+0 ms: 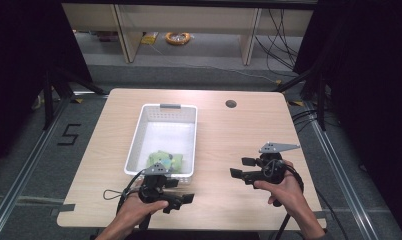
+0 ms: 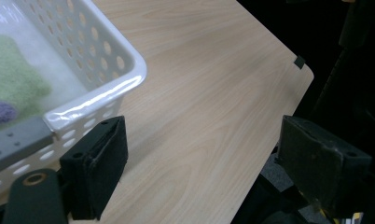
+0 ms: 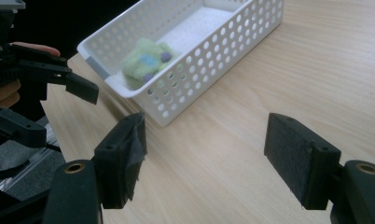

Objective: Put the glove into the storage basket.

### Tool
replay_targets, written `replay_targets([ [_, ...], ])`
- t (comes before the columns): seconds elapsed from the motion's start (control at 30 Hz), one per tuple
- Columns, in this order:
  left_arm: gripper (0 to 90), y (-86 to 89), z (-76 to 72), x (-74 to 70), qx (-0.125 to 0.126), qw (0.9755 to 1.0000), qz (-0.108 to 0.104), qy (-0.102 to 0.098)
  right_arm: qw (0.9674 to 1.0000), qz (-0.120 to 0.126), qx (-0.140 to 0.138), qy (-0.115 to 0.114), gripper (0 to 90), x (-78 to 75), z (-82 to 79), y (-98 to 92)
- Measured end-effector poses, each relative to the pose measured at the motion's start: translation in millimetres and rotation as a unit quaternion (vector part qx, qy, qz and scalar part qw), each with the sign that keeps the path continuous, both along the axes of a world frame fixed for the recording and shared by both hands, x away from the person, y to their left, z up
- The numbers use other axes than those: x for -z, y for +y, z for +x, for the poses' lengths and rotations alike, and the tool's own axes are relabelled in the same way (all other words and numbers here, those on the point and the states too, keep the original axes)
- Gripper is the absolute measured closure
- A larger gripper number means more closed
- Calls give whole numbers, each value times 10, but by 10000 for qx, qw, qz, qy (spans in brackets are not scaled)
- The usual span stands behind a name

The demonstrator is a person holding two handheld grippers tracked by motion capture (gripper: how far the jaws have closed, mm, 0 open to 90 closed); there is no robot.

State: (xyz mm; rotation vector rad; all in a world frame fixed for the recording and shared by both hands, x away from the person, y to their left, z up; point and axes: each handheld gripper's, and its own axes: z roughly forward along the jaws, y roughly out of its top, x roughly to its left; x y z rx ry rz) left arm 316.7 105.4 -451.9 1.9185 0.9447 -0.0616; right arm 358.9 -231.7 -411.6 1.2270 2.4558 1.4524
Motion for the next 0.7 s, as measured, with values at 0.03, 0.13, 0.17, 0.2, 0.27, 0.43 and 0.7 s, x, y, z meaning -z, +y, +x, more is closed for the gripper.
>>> replay_targets([
  [0.03,158,-4,-12,13,2,10000,20,-15,10000,-18,1,-29,307,20,-27,-3],
  [0.13,158,-20,-49,68,18,9999,103,-60,9998,-50,-35,-178,306,82,-67,-9],
  [0.17,158,-19,-53,80,71,9999,115,-56,9999,-58,22,-113,304,99,-103,-4],
  [0.2,159,-28,-71,102,62,9999,120,-77,9998,-37,5,-212,304,123,-107,-6],
  [0.27,158,-33,-100,128,97,9997,186,-99,9998,-112,4,-142,303,178,-151,-4],
  [0.43,158,-14,-156,179,139,9997,193,-107,9999,-23,-139,-48,301,345,-228,-29],
  [0.7,158,13,-232,240,137,9993,293,-203,9998,51,-196,-68,285,504,-312,-75],
])
